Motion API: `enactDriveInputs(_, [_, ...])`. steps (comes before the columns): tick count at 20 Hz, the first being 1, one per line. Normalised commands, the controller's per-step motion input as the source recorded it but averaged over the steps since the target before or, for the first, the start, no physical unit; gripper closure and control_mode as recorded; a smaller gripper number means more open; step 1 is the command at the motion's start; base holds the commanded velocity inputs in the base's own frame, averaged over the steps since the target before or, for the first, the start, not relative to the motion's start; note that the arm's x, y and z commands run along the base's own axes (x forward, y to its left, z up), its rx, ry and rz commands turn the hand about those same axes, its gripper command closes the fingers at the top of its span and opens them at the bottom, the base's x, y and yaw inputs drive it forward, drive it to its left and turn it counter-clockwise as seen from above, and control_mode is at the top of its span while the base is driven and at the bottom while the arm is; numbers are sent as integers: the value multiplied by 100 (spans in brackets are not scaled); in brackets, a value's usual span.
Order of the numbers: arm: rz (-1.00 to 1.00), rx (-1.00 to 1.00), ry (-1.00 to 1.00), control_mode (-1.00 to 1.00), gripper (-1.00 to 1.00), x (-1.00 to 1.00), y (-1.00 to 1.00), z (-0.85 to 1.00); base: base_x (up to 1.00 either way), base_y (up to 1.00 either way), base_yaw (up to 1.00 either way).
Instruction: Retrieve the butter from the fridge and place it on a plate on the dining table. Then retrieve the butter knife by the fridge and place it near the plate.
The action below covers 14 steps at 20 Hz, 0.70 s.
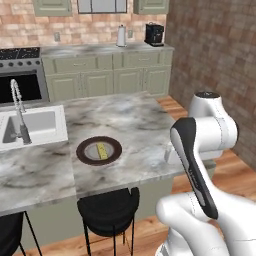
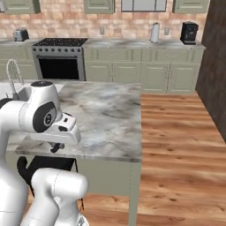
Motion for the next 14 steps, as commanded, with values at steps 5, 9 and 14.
enactDriveInputs(5, [0, 0, 0, 100, 100, 0, 0, 0, 43, 19, 0])
enactDriveInputs(9, [0, 0, 0, 100, 100, 0, 0, 0, 42, 16, 0])
enactDriveInputs(14, [0, 0, 0, 100, 100, 0, 0, 0, 39, 7, 0])
